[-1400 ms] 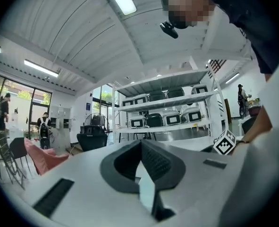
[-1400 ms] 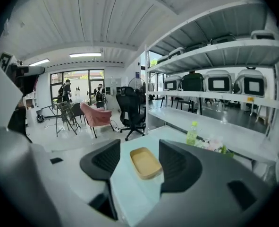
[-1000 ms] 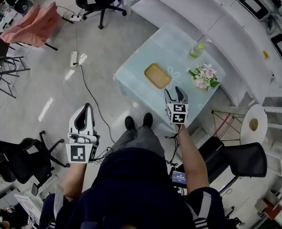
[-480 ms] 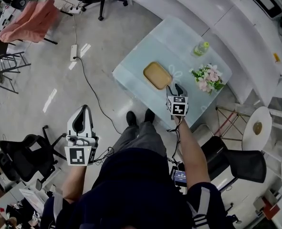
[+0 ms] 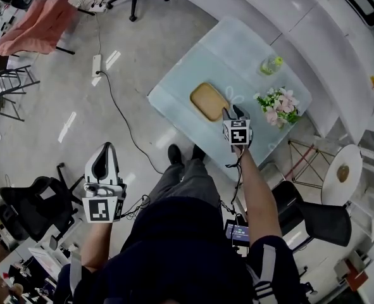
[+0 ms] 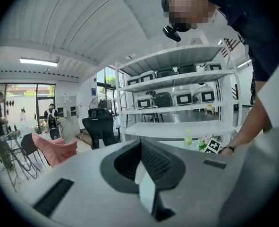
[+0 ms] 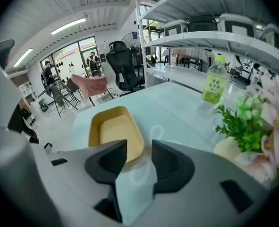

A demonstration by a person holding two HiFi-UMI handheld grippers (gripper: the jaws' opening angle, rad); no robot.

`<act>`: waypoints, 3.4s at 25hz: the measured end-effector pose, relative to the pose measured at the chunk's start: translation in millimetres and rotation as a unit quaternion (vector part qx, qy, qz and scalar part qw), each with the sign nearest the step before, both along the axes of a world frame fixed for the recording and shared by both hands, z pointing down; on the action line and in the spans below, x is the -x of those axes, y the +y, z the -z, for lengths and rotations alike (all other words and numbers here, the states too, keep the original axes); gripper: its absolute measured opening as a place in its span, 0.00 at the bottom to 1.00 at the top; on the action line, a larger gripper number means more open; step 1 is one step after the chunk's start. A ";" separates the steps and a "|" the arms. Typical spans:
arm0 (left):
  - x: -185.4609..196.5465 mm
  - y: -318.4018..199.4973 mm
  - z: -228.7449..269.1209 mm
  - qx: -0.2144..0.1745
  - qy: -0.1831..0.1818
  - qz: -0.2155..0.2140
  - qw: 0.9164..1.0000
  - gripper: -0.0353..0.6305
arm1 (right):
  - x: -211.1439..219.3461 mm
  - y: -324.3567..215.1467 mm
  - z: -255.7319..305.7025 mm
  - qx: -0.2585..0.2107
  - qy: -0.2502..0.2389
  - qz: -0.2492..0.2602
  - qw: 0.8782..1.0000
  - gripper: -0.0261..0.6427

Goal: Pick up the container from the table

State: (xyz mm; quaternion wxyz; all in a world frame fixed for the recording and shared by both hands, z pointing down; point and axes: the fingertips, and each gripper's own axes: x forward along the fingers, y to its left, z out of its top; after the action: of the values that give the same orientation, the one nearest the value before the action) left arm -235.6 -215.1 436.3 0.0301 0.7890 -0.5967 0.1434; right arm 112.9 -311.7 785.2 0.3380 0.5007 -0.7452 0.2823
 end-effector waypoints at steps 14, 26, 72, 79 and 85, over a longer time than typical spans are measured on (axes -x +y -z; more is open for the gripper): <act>-2.3 -14.3 -8.5 0.020 0.004 0.010 1.000 0.06 | 2.9 -10.6 -28.1 0.045 0.006 0.038 0.998 0.22; 0.0 -17.1 -14.0 0.024 0.005 0.014 1.000 0.06 | 5.5 -13.5 -34.0 0.059 0.019 0.053 0.997 0.16; 7.9 -7.9 -5.9 0.008 0.006 0.006 1.000 0.06 | 0.7 2.9 12.7 0.062 -0.005 0.013 0.998 0.07; 4.9 -1.6 -1.8 -0.001 0.008 -0.003 1.000 0.06 | -1.6 10.3 45.5 0.056 -0.014 0.012 0.998 0.07; 4.5 3.9 1.8 -0.003 0.009 -0.010 1.000 0.06 | -0.3 20.7 77.5 0.058 -0.024 0.016 0.998 0.07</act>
State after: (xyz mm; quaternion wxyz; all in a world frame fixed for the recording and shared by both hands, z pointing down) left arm -240.0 -211.2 434.5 0.0313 0.7963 -0.5889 0.1350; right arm 113.2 -291.0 707.7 0.3532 0.4608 -0.7435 0.3318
